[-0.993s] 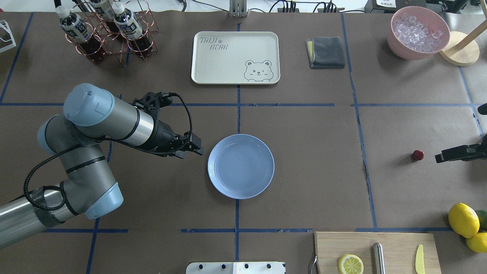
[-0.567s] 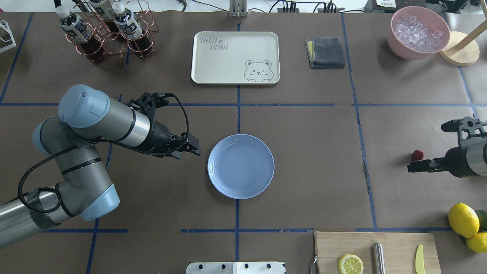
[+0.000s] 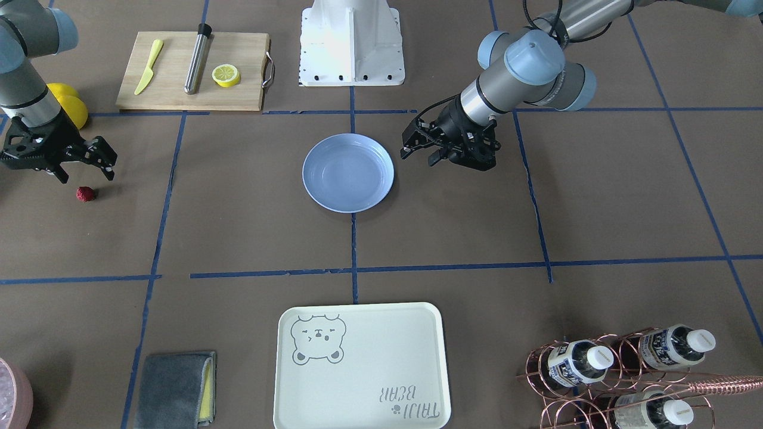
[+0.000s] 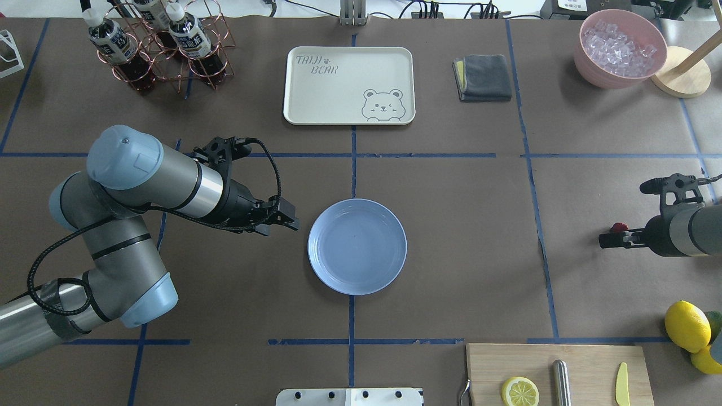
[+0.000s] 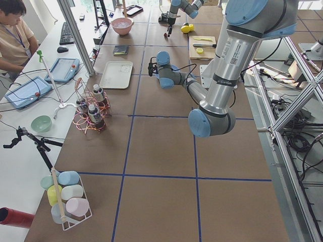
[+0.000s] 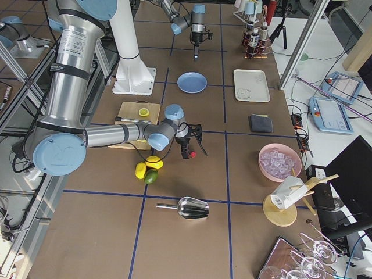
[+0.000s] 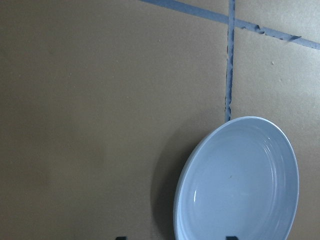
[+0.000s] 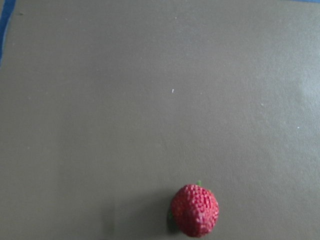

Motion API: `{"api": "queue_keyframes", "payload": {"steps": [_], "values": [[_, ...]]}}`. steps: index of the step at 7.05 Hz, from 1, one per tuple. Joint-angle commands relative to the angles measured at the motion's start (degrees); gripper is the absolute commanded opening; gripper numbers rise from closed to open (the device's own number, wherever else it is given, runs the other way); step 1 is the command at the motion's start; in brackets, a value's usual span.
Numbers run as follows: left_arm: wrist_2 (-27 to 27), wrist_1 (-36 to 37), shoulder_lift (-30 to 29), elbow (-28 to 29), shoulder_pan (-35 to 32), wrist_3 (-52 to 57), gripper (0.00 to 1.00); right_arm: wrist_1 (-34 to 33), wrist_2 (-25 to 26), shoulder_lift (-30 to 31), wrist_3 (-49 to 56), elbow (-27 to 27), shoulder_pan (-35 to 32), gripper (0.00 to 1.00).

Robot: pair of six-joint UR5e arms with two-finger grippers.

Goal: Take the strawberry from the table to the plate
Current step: 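Lower the right gripper onto the red strawberry and grasp it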

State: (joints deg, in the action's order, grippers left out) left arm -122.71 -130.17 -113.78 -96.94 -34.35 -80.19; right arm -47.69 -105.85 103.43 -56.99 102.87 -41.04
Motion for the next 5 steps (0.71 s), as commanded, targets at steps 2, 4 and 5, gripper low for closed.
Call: {"api": "queue_keyframes", "payload": {"steps": [2, 4, 5], "values": [[0.01, 0.0, 0.23, 0.0, -0.01, -0.05, 0.73, 0.05, 0.64, -1.65, 0.22, -2.31, 0.08, 1.0], [0.1, -0.09, 0.4, 0.17, -0.1, 0.04, 0.73, 0.23, 0.64, -1.75, 0.48, -1.97, -0.01, 0.91], [0.1, -0.09, 0.4, 0.26, -0.19, 0.04, 0.73, 0.31, 0.64, -1.83, 0.48, -1.97, -0.01, 0.88]]}}
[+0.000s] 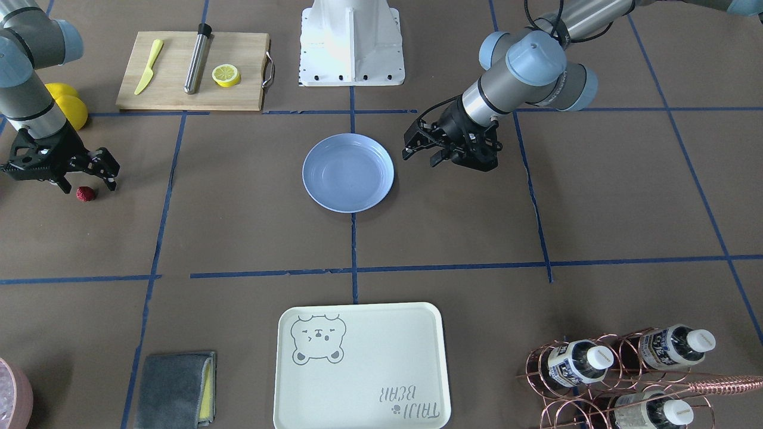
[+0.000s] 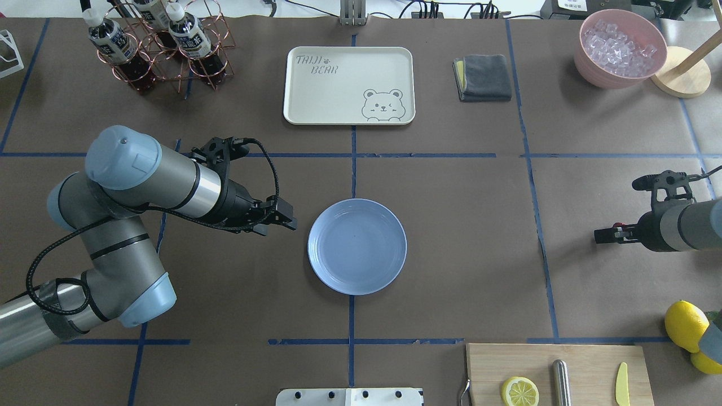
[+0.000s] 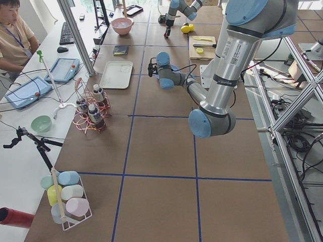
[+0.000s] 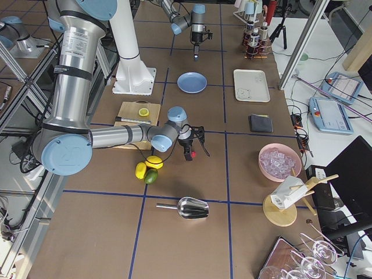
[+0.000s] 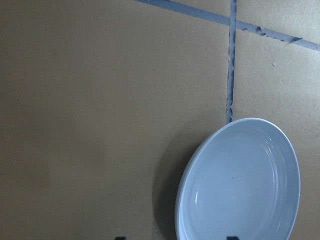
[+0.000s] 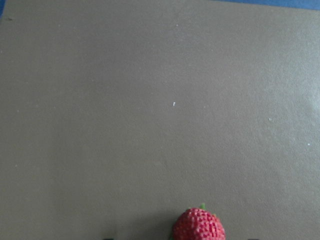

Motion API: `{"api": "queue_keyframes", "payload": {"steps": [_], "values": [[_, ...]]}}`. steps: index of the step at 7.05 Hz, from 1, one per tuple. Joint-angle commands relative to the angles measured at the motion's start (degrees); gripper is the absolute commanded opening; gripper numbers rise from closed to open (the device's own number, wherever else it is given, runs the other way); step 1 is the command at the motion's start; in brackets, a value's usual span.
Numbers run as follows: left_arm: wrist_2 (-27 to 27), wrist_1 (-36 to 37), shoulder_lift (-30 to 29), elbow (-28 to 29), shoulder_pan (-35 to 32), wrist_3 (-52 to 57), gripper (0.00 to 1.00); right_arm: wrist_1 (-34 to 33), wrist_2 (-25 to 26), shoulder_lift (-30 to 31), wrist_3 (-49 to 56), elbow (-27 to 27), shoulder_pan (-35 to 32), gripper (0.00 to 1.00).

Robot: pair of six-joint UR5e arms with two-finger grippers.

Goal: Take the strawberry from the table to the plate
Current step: 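Lower the right gripper onto the red strawberry and grasp it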

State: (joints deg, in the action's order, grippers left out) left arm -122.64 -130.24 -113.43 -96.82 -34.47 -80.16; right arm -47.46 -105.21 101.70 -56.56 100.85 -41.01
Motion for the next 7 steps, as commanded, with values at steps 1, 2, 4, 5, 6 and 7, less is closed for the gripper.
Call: {"api": "queue_keyframes", "payload": {"steps": [1, 2, 4, 5, 6, 7], "values": [[0.03, -0.01, 0.05, 0.14, 0.01, 0.01, 0.73, 0.09, 0.09, -0.09, 0.13, -0.12, -0.03, 0.88], [0.03, -0.01, -0.03, 0.14, 0.1, 0.01, 0.73, 0.09, 0.09, -0.09, 0.13, -0.21, -0.03, 0.88], [0.03, -0.01, -0.03, 0.14, 0.1, 0.01, 0.73, 0.09, 1.66, -0.01, 0.13, -0.21, -0.03, 0.87], [0.03, 0.08, -0.03, 0.14, 0.1, 0.01, 0.73, 0.09, 2.46, -0.09, 0.13, -0.21, -0.03, 0.85], [0.03, -0.01, -0.03, 0.14, 0.1, 0.01, 0.73, 0.09, 2.55, -0.09, 0.13, -0.21, -0.03, 0.83], [0.03, 0.08, -0.03, 0.14, 0.1, 0.01, 0.73, 0.09, 2.55, -0.09, 0.13, -0.21, -0.03, 0.75]]}}
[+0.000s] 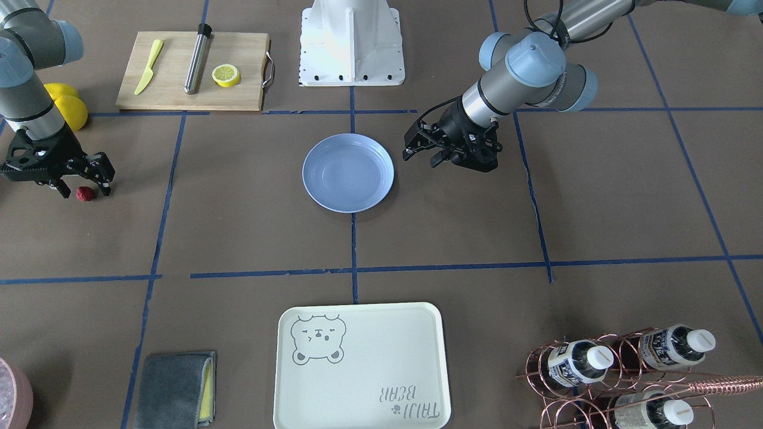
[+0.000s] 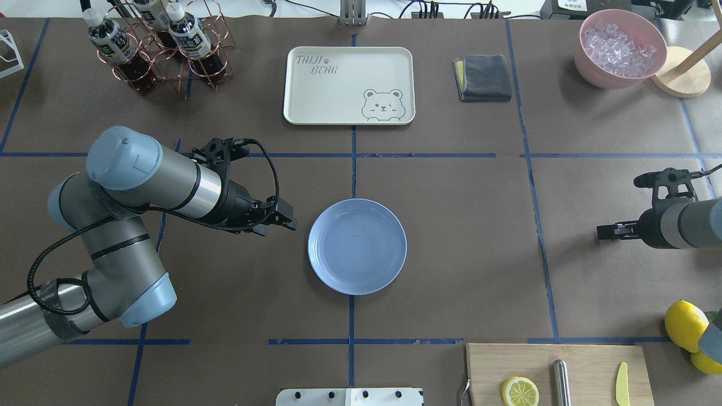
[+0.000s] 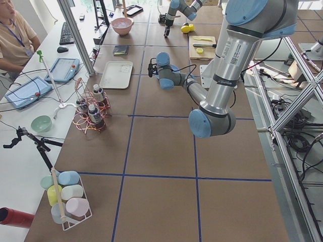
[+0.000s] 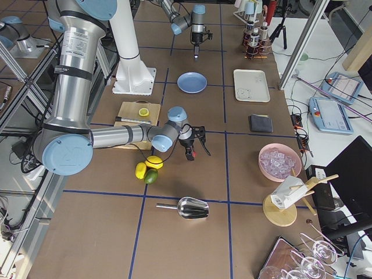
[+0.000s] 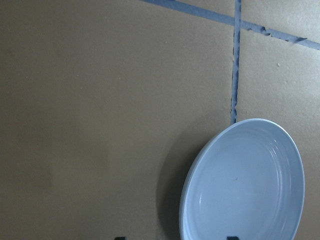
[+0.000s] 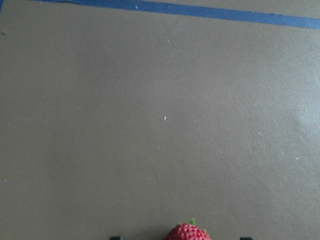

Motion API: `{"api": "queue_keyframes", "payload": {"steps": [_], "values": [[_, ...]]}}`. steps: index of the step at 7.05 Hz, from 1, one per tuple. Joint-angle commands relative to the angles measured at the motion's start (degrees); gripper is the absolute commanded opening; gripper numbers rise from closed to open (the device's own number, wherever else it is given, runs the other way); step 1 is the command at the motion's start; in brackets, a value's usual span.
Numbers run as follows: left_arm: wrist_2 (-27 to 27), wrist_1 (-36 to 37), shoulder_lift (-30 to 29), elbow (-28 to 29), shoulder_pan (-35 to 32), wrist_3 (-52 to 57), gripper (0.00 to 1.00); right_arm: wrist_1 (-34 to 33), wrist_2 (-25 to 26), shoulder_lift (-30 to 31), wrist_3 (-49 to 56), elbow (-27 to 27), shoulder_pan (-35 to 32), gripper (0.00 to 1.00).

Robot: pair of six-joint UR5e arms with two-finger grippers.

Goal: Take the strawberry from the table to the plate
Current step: 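Lower the right gripper onto the red strawberry and grasp it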

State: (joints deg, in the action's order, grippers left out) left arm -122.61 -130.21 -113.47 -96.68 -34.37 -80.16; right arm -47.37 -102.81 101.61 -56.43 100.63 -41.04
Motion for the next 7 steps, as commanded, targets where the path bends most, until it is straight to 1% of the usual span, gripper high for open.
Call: {"api": "queue_keyframes", "payload": {"steps": [1, 2, 3, 4, 5, 6, 7], "values": [[0.0, -0.04, -0.09, -0.09, 0.0, 0.0, 0.73, 0.0, 0.15, 0.08, 0.0, 0.17, -0.09, 0.53], [0.09, -0.04, -0.09, 0.0, 0.09, 0.0, 0.73, 0.0, 0.15, 0.08, 0.0, 0.52, -0.26, 0.27], [0.09, -0.04, 0.0, 0.0, 0.09, 0.0, 0.73, 0.0, 0.15, 0.08, 0.09, 1.14, -0.7, 0.06], [0.18, -0.04, 0.0, 0.09, 0.09, 0.0, 0.73, 0.0, 0.06, 0.34, 0.09, 2.53, -1.14, 0.0], [0.09, -0.04, 0.0, 0.09, 0.09, 0.0, 0.73, 0.0, 0.32, 0.08, -0.09, 3.42, -1.14, 0.0], [0.09, -0.04, 0.0, -0.08, 0.09, 0.0, 0.73, -0.7, 0.06, 0.08, -1.05, 7.26, -1.06, 0.0], [0.09, -0.04, 0.0, -0.52, -0.08, 0.0, 0.73, -0.7, -0.98, -0.1, -5.93, 10.6, -0.18, 0.0]]}}
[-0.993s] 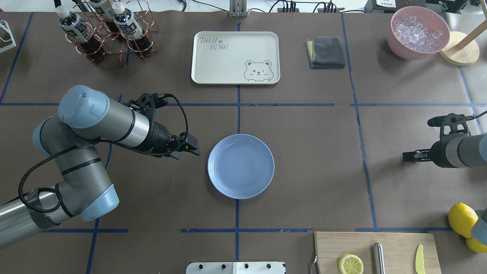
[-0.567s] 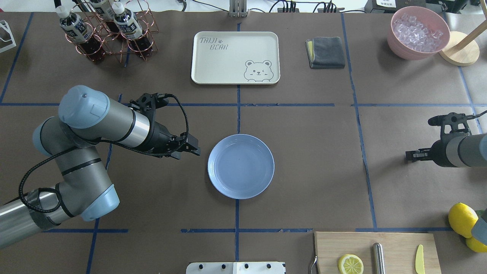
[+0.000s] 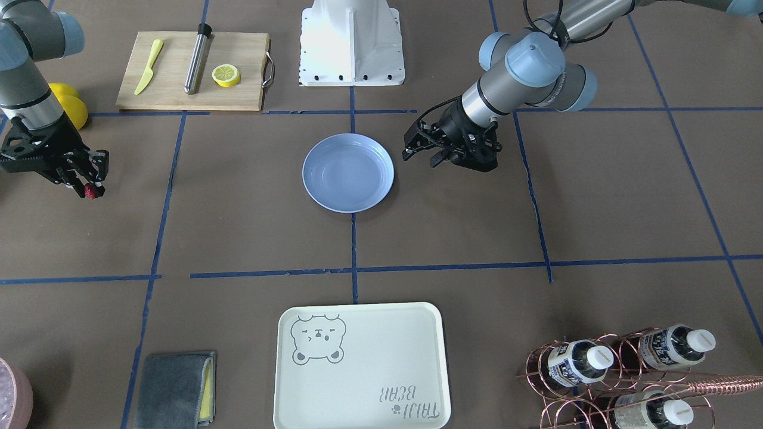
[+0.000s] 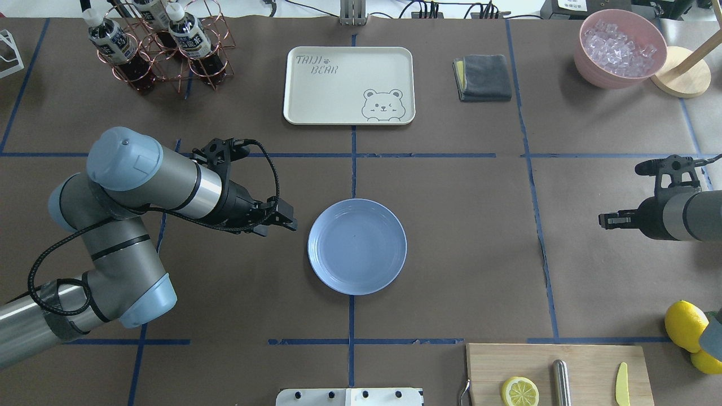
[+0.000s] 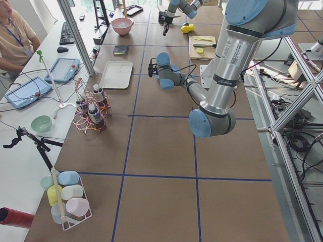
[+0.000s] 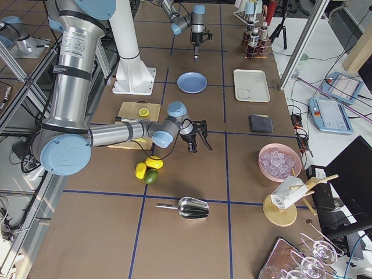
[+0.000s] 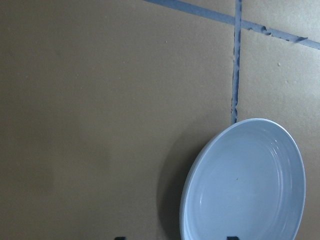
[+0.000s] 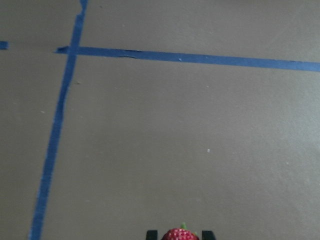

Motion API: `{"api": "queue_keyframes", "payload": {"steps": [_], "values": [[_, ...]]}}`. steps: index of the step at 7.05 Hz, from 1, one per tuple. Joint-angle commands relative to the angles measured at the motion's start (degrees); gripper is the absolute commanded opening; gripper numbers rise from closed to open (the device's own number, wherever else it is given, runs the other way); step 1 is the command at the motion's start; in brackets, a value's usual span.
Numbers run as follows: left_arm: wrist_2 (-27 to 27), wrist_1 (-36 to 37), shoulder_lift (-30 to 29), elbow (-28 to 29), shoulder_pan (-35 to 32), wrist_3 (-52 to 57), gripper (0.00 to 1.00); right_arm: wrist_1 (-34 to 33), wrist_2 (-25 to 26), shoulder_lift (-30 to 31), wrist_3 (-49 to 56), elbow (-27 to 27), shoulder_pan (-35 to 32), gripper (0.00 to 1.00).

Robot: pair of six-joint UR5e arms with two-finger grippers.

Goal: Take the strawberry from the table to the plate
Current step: 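Lower the right gripper onto the red strawberry and grasp it, then carry the strawberry with the right gripper over the light blue plate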

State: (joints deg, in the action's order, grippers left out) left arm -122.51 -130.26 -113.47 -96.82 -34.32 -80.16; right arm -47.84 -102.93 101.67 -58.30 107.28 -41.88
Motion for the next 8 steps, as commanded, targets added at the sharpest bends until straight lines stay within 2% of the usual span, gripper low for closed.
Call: {"api": "queue_keyframes", "payload": {"steps": [1, 3, 4, 5, 6, 7, 8], "values": [[-0.01, 0.0, 0.09, -0.65, -0.57, 0.0, 0.73, -0.23, -2.7, -3.89, -11.93, 4.77, 3.45, 0.0], [-0.18, -0.09, 2.88, -3.18, -2.32, 0.52, 0.73, -0.49, -1.84, -14.6, -27.22, 4.69, 12.23, 0.0], [-0.53, -0.26, 5.17, -4.42, -4.59, 1.74, 0.73, -4.93, -1.57, -20.22, -29.82, 4.69, 14.96, 0.0], [-0.71, -0.26, 8.41, -6.61, -5.4, 4.54, 0.73, -14.2, 1.3, -28.11, -32.98, 4.17, 19.43, 0.0], [-0.71, -0.26, 11.14, -8.28, -5.49, 6.22, 0.73, -23.34, 7.94, -36.72, -37.19, 1.03, 23.73, 0.0], [-0.71, -0.26, 11.51, -8.3, -5.5, 6.41, 0.73, -26.74, 10.18, -43.41, -40.63, -4.57, 24.91, 0.0], [-0.71, -0.35, 11.43, -7.95, -5.41, 6.42, 0.73, -26.77, 10.38, -45.83, -42.49, -7.58, 24.92, 0.0]]}}
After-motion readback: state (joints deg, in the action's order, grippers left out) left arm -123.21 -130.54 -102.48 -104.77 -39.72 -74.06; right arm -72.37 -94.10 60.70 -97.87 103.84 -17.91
